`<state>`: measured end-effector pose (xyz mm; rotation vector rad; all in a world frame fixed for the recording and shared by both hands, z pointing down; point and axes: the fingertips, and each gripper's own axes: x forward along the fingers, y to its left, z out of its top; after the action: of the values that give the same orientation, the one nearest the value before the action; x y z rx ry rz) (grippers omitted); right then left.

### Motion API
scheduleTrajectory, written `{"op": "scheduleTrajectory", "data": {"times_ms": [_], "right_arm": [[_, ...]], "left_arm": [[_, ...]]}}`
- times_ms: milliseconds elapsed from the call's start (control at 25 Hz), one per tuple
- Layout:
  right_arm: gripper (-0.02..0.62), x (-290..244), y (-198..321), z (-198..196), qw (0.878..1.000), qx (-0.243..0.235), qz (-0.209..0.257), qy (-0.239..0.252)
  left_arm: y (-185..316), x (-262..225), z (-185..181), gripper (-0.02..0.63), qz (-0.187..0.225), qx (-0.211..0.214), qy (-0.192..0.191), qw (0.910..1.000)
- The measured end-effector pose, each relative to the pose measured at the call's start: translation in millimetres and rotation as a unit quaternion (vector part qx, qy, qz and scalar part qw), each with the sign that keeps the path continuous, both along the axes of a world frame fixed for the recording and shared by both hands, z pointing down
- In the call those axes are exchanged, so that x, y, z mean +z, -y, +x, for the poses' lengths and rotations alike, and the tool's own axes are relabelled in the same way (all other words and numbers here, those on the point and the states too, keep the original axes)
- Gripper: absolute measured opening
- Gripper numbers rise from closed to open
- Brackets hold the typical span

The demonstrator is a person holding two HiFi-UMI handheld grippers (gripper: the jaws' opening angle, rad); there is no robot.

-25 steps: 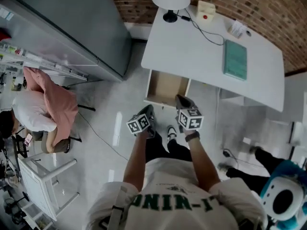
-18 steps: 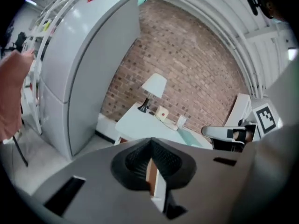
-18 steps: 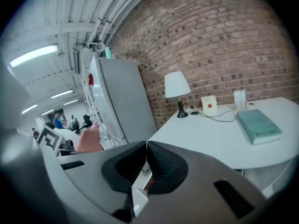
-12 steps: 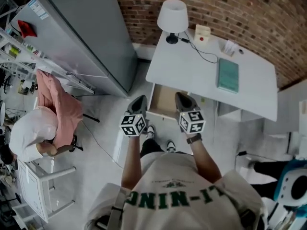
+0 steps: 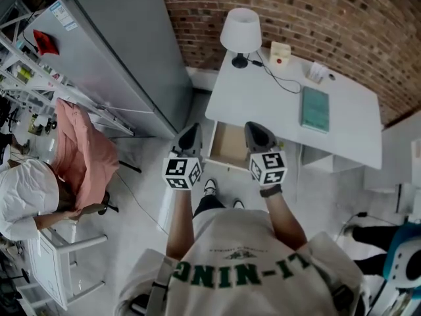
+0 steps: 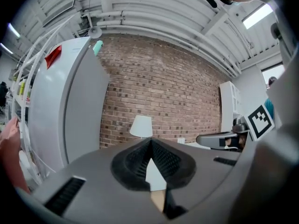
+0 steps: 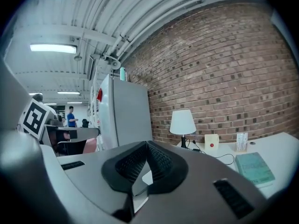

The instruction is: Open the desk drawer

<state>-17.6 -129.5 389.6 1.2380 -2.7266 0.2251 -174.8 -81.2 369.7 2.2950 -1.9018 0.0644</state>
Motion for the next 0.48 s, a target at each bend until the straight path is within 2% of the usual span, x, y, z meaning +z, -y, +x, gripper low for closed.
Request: {"op": "scheduleTrajectory", "data": {"times_ms": [200, 480], "right_arm": [[0.005, -5, 5, -6, 1.000, 0.006, 0.001, -0.002], [0.005, -11, 23, -20, 1.000, 0.020, 0.015, -0.012]], "left_arm": [[10, -6, -4, 0.002, 0.005, -0.001, 0.058, 0.9983], [38, -18, -16, 0.002, 0.027, 0.007, 0.039, 0.9988]]}}
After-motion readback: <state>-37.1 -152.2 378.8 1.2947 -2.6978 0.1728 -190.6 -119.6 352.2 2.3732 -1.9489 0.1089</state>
